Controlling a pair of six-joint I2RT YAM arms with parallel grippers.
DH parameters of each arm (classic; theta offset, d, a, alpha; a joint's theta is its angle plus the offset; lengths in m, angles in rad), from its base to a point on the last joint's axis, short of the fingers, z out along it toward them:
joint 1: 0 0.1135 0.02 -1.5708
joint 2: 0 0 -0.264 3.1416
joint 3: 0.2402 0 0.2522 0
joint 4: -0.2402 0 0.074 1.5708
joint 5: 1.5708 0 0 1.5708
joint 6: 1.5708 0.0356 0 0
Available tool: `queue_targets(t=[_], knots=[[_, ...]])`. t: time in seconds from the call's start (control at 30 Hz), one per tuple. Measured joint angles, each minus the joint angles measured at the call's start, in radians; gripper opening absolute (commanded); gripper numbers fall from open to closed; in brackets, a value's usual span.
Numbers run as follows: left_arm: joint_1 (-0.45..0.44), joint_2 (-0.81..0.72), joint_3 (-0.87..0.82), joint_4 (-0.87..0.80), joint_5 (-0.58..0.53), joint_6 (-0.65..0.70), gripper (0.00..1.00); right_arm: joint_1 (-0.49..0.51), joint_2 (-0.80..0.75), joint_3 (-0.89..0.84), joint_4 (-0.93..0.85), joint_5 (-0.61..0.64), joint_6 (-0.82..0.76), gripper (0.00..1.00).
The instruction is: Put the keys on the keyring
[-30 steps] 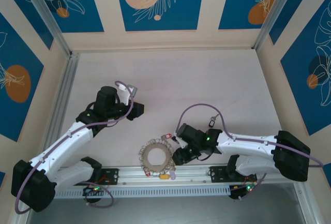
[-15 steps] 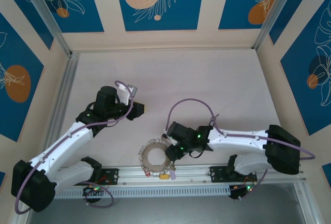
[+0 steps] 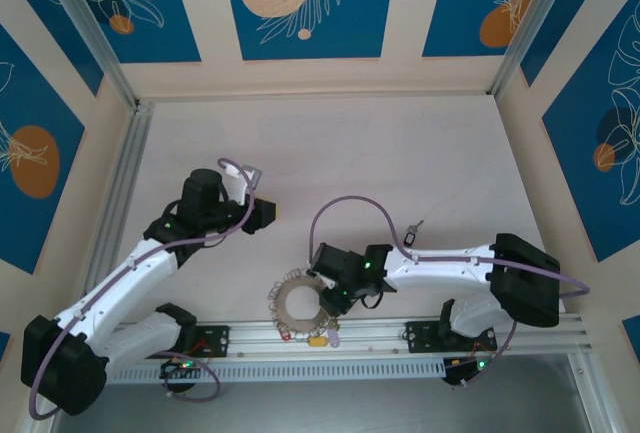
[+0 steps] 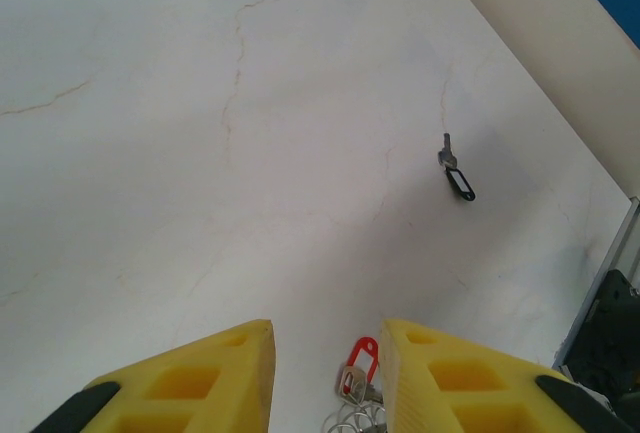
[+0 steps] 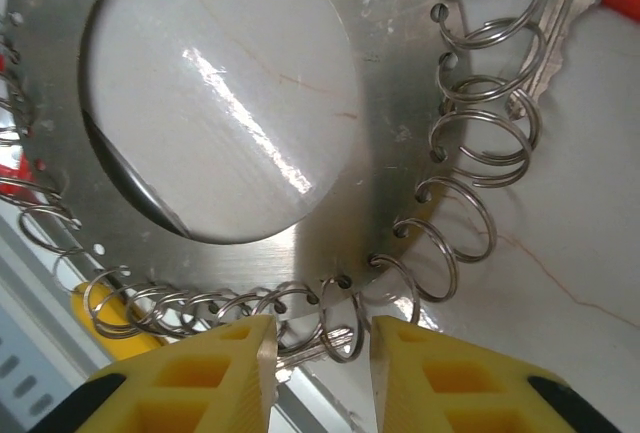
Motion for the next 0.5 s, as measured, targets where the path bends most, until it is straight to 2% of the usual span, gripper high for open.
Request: queue_targets(t=[0.33, 0.5], knots=[[0.017, -0.019, -0.008, 0.001, 0.016, -0.008, 0.32, 0.004, 0.058, 0.042, -0.033, 0.023, -0.015, 0.3], [0.026, -0.024, -0.01, 0.001, 0.026, -0.016, 0.32, 0.012, 0.09, 0.061, -0.045, 0.027, -0.026, 0.25]])
